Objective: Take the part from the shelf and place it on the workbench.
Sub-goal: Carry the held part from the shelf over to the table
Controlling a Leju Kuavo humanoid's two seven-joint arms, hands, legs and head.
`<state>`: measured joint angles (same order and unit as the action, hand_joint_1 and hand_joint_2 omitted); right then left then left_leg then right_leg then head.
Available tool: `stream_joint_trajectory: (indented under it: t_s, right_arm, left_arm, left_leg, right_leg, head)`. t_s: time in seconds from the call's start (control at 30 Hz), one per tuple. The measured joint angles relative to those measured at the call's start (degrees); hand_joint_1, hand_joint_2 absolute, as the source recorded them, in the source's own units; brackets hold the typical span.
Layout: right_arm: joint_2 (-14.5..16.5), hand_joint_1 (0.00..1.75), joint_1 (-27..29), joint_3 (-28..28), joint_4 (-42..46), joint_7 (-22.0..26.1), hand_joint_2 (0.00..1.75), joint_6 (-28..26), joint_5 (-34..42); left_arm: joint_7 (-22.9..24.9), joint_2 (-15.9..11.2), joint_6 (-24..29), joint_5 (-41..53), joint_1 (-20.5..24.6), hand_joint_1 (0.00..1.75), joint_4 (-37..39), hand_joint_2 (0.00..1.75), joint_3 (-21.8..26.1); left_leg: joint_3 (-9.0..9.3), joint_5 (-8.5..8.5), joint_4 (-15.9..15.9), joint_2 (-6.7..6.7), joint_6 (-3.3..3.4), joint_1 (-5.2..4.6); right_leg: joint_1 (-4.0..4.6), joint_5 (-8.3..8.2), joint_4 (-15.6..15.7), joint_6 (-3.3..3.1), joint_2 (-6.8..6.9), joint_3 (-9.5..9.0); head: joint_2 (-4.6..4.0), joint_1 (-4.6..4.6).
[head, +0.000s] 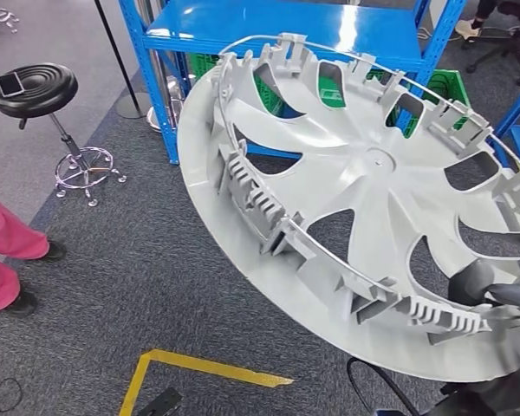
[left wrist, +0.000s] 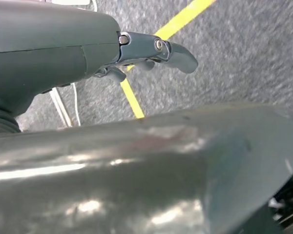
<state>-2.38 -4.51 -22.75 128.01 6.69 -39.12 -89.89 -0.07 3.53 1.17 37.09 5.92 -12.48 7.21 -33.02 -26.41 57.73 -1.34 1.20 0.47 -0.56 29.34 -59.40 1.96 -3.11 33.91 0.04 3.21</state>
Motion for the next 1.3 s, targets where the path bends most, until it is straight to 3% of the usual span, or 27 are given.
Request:
stream_joint_trajectory:
  t_s: [0.1,0.13,0.17,0.2,0.27,0.33,0.5,0.53,0.6,0.67,0.7,0.73,0.77,0.8,0.87,0.93,1.0,1.07,1.1,1.2,1.23,1.27,1.3]
  right_arm:
    - [0.00,1.75,-0.13,0.02,-0.03,-0.02,1.75,0.00,-0.01]
    - [0.00,1.75,-0.11,0.00,-0.07,-0.04,1.75,0.00,-0.01]
    - [0.00,1.75,-0.10,-0.02,-0.10,-0.09,1.75,0.00,-0.01]
    - [0.00,1.75,-0.09,-0.04,-0.13,-0.13,1.75,0.00,-0.01]
    - [0.00,1.75,-0.13,-0.09,-0.14,-0.23,1.75,0.00,-0.01]
    - [0.00,1.75,-0.20,-0.10,-0.14,-0.26,1.75,0.00,-0.01]
    - [0.00,1.75,-0.32,-0.14,-0.14,-0.27,1.75,0.00,-0.01]
    - [0.00,1.75,-0.35,-0.16,-0.14,-0.27,1.75,0.00,-0.01]
    - [0.00,1.75,-0.42,-0.26,-0.14,-0.26,1.75,0.00,-0.02]
    - [0.00,1.75,-0.46,-0.32,-0.15,-0.25,1.75,0.00,-0.03]
    - [0.00,1.75,-0.45,-0.33,-0.15,-0.25,1.75,0.00,-0.03]
    - [0.00,1.75,-0.44,-0.33,-0.16,-0.24,1.75,0.00,-0.03]
    - [0.00,1.75,-0.43,-0.34,-0.16,-0.21,1.75,0.00,-0.03]
    - [0.00,1.75,-0.44,-0.34,-0.16,-0.17,1.75,0.00,-0.03]
    - [0.00,1.75,-0.48,-0.34,-0.15,-0.04,1.75,0.00,-0.03]
    - [0.00,1.75,-0.53,-0.31,-0.14,0.13,1.75,0.00,-0.02]
    - [0.00,1.75,-0.52,-0.28,-0.14,0.26,1.75,0.00,0.00]
    - [0.00,1.75,-0.52,-0.24,-0.14,0.38,1.75,0.00,0.03]
    - [0.00,1.75,-0.57,-0.19,-0.14,0.47,1.75,0.00,0.03]
    - [0.00,1.75,-0.62,-0.10,-0.14,0.78,1.75,0.00,0.06]
    - [0.00,1.75,-0.60,-0.09,-0.14,0.86,1.75,0.00,0.07]
    - [0.01,1.75,-0.59,-0.09,-0.14,0.93,1.75,0.00,0.08]
    - [0.01,1.75,-0.60,-0.09,-0.14,1.01,1.75,0.00,0.09]
  left_arm:
    - [-0.02,-0.03,0.01,-0.01,-0.05,0.00,0.00,0.00,0.01]
    - [-0.02,-0.03,-0.01,-0.01,-0.09,0.00,0.00,0.00,0.01]
    - [-0.02,-0.01,-0.04,-0.01,-0.11,0.00,0.00,0.00,0.01]
    - [-0.02,0.03,-0.07,0.02,-0.09,0.00,0.00,0.00,0.01]
    - [-0.02,0.12,-0.10,0.09,0.03,0.00,0.00,0.00,0.01]
    - [-0.02,0.16,-0.10,0.15,0.11,0.00,0.00,0.00,0.01]
    - [-0.02,0.16,-0.10,0.16,0.12,0.00,0.00,0.00,0.01]
    - [-0.02,0.17,-0.11,0.16,0.11,0.00,0.00,0.00,0.01]
    - [-0.02,0.15,-0.14,0.21,0.22,0.00,0.00,0.00,-0.01]
    - [-0.02,0.14,-0.16,0.24,0.23,0.00,0.00,0.00,-0.02]
    - [-0.02,0.15,-0.18,0.25,0.14,0.00,0.00,0.00,-0.02]
    - [-0.01,0.15,-0.19,0.26,0.07,0.00,0.00,0.00,-0.02]
    - [-0.01,0.15,-0.19,0.28,0.04,0.00,0.00,0.00,-0.02]
    - [0.01,0.13,-0.19,0.31,0.06,0.00,0.00,0.00,-0.02]
    - [0.02,0.04,-0.19,0.35,0.13,0.00,0.00,0.00,-0.02]
    - [0.03,-0.04,-0.19,0.44,0.23,0.00,0.00,0.00,-0.02]
    - [0.04,0.01,-0.23,0.58,0.34,0.00,0.00,0.00,-0.02]
    - [0.04,0.09,-0.29,0.67,0.43,0.00,0.00,0.00,-0.02]
    - [0.04,0.12,-0.31,0.68,0.46,0.00,0.00,0.00,-0.02]
    - [0.04,0.03,-0.32,0.69,0.33,0.00,0.00,0.00,-0.02]
    - [0.04,0.02,-0.33,0.70,0.29,0.00,0.00,0.00,-0.02]
    - [0.04,0.01,-0.33,0.70,0.30,0.00,0.00,0.00,-0.02]
    - [0.04,0.02,-0.34,0.70,0.34,0.00,0.00,0.00,-0.02]
  left_leg:
    - [0.00,0.12,-0.26,1.53,0.43,-0.03]
    - [-0.02,0.10,-0.25,2.10,0.46,-0.07]
    - [-0.03,0.09,-0.23,2.64,0.47,-0.08]
    - [-0.02,0.07,-0.21,3.15,0.46,-0.08]
    - [0.09,-0.01,-0.16,3.99,0.33,-0.12]
    - [0.21,-0.09,-0.10,4.38,0.19,-0.19]
    - [0.16,-0.21,0.10,4.62,-0.08,-0.47]
    - [0.14,-0.19,0.18,5.06,-0.34,-0.57]
    - [-1.09,-2.63,3.61,4.10,-1.30,-0.46]
    - [-4.13,-6.98,11.38,2.33,-2.07,-0.20]
    - [-5.58,-8.29,14.83,2.04,-2.14,-0.16]
    - [-6.29,-8.48,16.55,1.95,-2.13,-0.16]
    - [-6.06,-7.57,16.14,1.89,-2.05,-0.16]
    - [-4.84,-5.71,13.56,1.66,-1.91,-0.14]
    - [-1.37,-2.05,5.97,0.08,-1.56,-0.02]
    - [0.49,-1.05,1.57,-1.38,-1.32,0.02]
    - [0.60,-1.21,0.86,-1.16,-1.00,-0.08]
    - [0.61,-0.79,0.33,-0.23,-0.30,0.04]
    - [0.62,-0.60,0.05,0.27,0.05,0.13]
    - [0.48,-0.51,-0.02,1.83,0.43,0.04]
    - [0.47,-0.53,-0.01,2.39,0.46,0.01]
    - [0.46,-0.55,0.00,2.92,0.45,0.01]
    - [0.50,-0.58,0.01,3.39,0.41,0.01]
  right_leg:
    - [-0.01,4.96,-9.96,0.57,2.26,4.73]
    - [-0.04,5.87,-12.96,0.76,2.46,6.14]
    - [-0.07,5.73,-14.03,0.90,2.60,6.63]
    - [-0.08,4.55,-12.82,0.98,2.80,5.97]
    - [-0.06,0.85,-5.45,0.89,4.21,2.01]
    - [0.01,-1.17,0.13,0.72,5.86,-1.02]
    - [0.30,-0.91,1.69,0.38,6.96,-1.89]
    - [0.45,-0.87,1.89,0.05,6.77,-1.95]
    - [0.34,-1.36,2.19,-1.21,5.24,-1.88]
    - [0.19,-1.85,2.35,-2.12,3.54,-1.70]
    - [0.23,-1.89,2.33,-2.19,2.96,-1.65]
    - [0.27,-1.92,2.28,-2.23,2.34,-1.62]
    - [0.29,-1.94,2.21,-2.24,1.72,-1.61]
    - [0.29,-1.94,2.11,-2.22,1.10,-1.62]
    - [0.33,-1.87,1.81,-2.02,0.04,-1.52]
    - [0.30,-1.97,1.50,-1.47,-0.88,-0.98]
    - [0.14,-2.28,1.53,-0.73,-1.64,-0.44]
    - [0.07,-1.49,0.71,-0.15,-0.86,0.36]
    - [0.08,-0.25,-1.15,0.07,0.06,1.32]
    - [-0.06,4.80,-11.74,0.60,2.36,6.16]
    - [-0.09,5.34,-14.03,0.76,2.55,7.17]
    - [-0.11,4.76,-14.08,0.87,2.70,7.12]
    - [-0.11,3.19,-11.73,0.88,2.97,5.85]
  head:
    - [0.00,-0.24]
    - [0.00,-0.23]
    - [0.00,-0.23]
    - [0.00,-0.24]
    - [0.00,-0.26]
    - [0.00,-0.27]
    - [0.00,-0.27]
    - [0.00,-0.25]
    - [0.00,-0.04]
    - [0.00,0.11]
    - [0.00,0.13]
    - [0.00,0.13]
    - [0.00,0.14]
    - [0.00,0.14]
    - [0.00,0.13]
    - [0.00,0.10]
    - [0.01,0.10]
    - [0.01,-0.04]
    - [0.00,-0.19]
    - [0.00,-0.43]
    - [0.00,-0.42]
    - [0.00,-0.42]
    - [0.00,-0.42]
